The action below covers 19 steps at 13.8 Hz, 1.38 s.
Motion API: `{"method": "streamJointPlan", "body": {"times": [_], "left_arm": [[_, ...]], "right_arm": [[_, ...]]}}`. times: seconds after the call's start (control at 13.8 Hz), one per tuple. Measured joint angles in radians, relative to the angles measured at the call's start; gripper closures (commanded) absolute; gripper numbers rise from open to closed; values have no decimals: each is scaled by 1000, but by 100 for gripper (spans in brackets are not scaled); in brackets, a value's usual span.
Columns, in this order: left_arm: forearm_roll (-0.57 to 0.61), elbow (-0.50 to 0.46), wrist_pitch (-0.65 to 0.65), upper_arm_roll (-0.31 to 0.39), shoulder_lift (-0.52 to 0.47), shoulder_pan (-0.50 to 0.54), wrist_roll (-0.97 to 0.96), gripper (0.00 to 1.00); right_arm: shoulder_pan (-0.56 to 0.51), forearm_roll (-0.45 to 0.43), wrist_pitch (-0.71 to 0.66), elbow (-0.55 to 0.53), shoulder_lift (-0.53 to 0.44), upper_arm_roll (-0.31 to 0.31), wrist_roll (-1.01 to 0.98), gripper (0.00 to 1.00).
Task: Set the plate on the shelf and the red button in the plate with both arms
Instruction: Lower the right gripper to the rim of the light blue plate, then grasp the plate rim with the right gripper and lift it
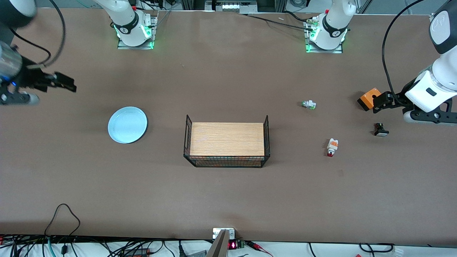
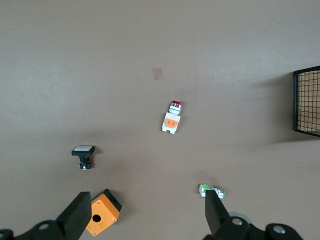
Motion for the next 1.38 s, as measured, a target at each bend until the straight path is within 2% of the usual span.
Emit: {"method": "streamJointPlan", "body": {"times": [0.29, 0.73, 0.87, 1.09, 1.23, 1.31, 1.38], "left_arm": [[0, 0, -4, 3, 0, 1, 2, 0], [0, 0, -5, 3, 0, 1, 2, 0], [0, 0, -5, 3, 0, 1, 2, 0], [0, 0, -5, 3, 0, 1, 3, 0], [0, 0, -5, 3, 0, 1, 3, 0], [0, 0, -5, 3, 0, 1, 3, 0], [0, 0, -5, 3, 0, 1, 3, 0]], "right_arm": [[6, -19, 131, -50, 80, -1, 2, 0], [-63, -19, 598, -458, 89, -8, 0, 0], [-70, -19, 708, -537, 114, -8, 0, 0], [-76, -19, 799, -575, 183, -8, 0, 1], [-84, -19, 840, -576, 231, -8, 0, 17], [-87, -19, 862, -576, 252, -8, 0, 39], [-89, -19, 877, -575, 271, -8, 0, 48]]}}
